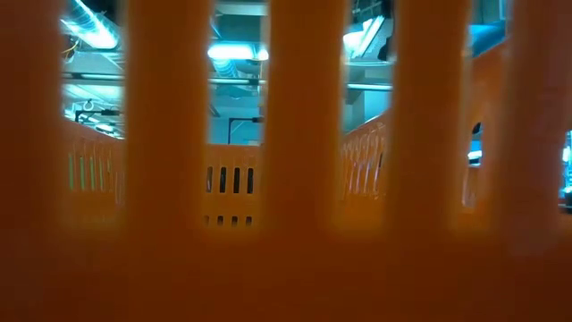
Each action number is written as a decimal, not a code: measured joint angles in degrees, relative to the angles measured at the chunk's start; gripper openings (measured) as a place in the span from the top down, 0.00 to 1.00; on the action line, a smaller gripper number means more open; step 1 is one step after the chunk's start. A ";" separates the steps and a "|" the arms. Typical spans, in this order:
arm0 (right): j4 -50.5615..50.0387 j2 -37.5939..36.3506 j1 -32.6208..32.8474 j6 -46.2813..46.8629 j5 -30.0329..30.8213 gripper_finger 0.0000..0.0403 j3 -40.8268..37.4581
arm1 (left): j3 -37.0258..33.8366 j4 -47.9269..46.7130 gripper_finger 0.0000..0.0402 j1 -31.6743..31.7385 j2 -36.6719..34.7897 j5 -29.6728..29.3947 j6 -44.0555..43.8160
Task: Stack baskets on shelf by color
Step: Put the top right black bin on the shelf
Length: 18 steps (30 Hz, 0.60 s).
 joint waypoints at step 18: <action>0.39 0.00 -3.89 -1.55 6.16 1.00 -0.41 | 0.00 0.02 1.00 0.00 0.00 0.02 -1.46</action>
